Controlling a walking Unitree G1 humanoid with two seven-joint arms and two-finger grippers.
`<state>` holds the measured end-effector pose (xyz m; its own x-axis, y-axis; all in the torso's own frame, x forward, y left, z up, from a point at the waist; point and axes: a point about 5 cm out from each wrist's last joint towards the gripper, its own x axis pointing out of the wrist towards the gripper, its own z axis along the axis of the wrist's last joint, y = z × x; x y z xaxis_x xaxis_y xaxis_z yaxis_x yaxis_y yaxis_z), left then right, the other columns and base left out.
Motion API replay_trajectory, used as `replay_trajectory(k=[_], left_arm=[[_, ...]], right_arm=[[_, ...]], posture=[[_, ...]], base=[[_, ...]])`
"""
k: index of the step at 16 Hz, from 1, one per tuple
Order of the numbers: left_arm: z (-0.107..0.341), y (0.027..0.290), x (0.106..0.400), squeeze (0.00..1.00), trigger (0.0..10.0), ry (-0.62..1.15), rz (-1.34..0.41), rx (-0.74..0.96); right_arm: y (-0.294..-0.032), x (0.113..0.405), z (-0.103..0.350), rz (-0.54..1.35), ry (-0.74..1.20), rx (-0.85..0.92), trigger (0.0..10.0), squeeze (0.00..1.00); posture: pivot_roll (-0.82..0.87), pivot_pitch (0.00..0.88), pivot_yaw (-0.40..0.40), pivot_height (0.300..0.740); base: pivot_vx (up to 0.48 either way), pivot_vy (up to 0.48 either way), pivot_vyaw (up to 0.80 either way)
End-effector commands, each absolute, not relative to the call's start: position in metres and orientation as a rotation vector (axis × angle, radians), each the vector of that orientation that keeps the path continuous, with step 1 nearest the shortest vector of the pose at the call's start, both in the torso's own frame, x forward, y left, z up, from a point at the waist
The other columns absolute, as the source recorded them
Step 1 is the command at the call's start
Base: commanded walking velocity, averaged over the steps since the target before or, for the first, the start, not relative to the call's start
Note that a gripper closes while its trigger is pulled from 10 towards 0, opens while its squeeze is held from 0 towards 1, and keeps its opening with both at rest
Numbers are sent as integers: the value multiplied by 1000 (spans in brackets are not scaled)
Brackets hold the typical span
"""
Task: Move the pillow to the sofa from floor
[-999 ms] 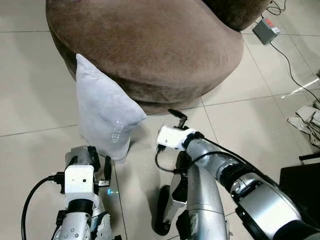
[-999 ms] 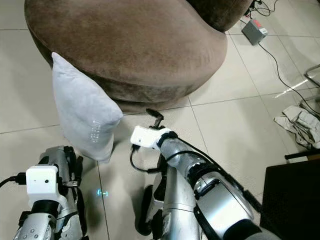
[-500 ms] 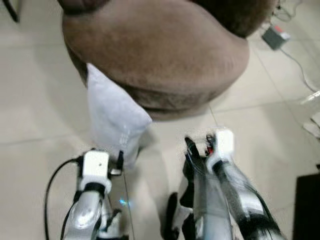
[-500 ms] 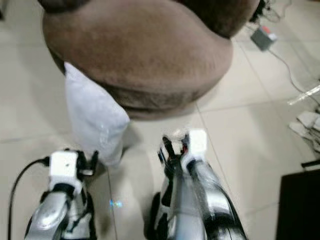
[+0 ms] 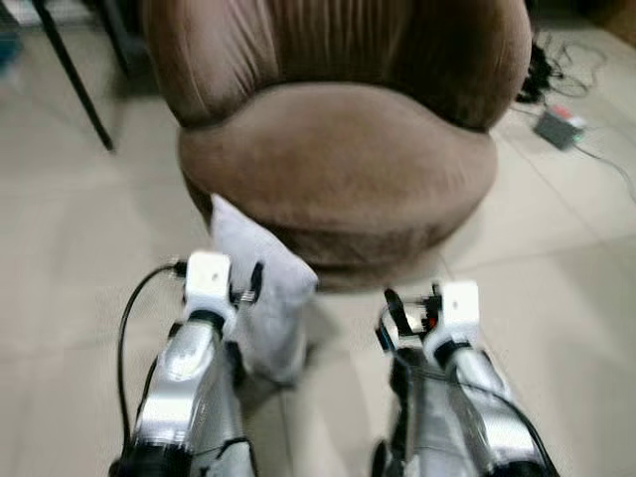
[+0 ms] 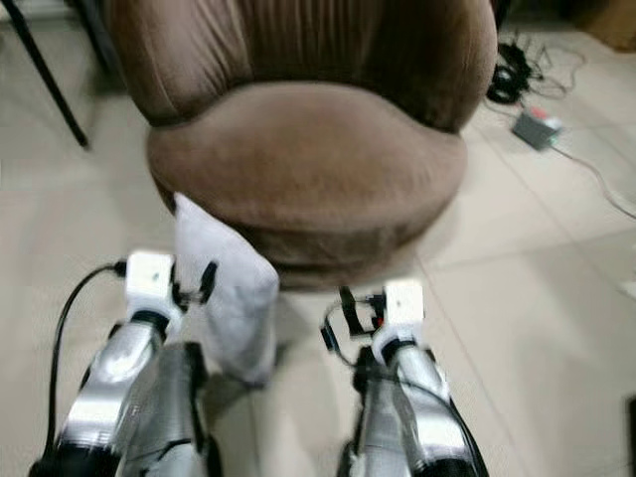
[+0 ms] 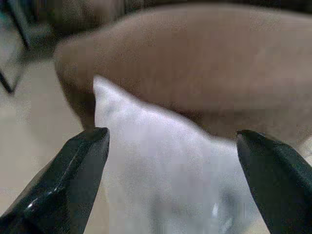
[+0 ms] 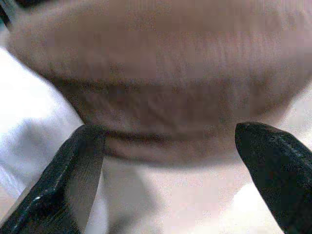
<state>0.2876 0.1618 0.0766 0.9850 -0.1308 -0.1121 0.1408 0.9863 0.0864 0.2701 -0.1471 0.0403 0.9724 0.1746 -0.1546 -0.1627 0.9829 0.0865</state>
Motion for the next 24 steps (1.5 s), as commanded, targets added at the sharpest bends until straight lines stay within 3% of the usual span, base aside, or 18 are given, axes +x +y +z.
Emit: replay_trajectory(k=[1, 9, 24], left_arm=[[77, 165, 288, 0, 10000, 106, -160, 109], [64, 159, 284, 0, 10000, 127, -150, 129], [54, 144, 278, 0, 10000, 151, -199, 148]], right_arm=[[-154, 267, 33, 114, 186, 75, 10000, 0], [-138, 270, 35, 143, 158, 1, 10000, 0], [-133, 264, 28, 155, 177, -19, 10000, 0]], posture=[[96, 0, 27, 492], [86, 17, -28, 497], [78, 25, -36, 642]], base=[[0, 0, 0], [0, 0, 0], [0, 0, 0]])
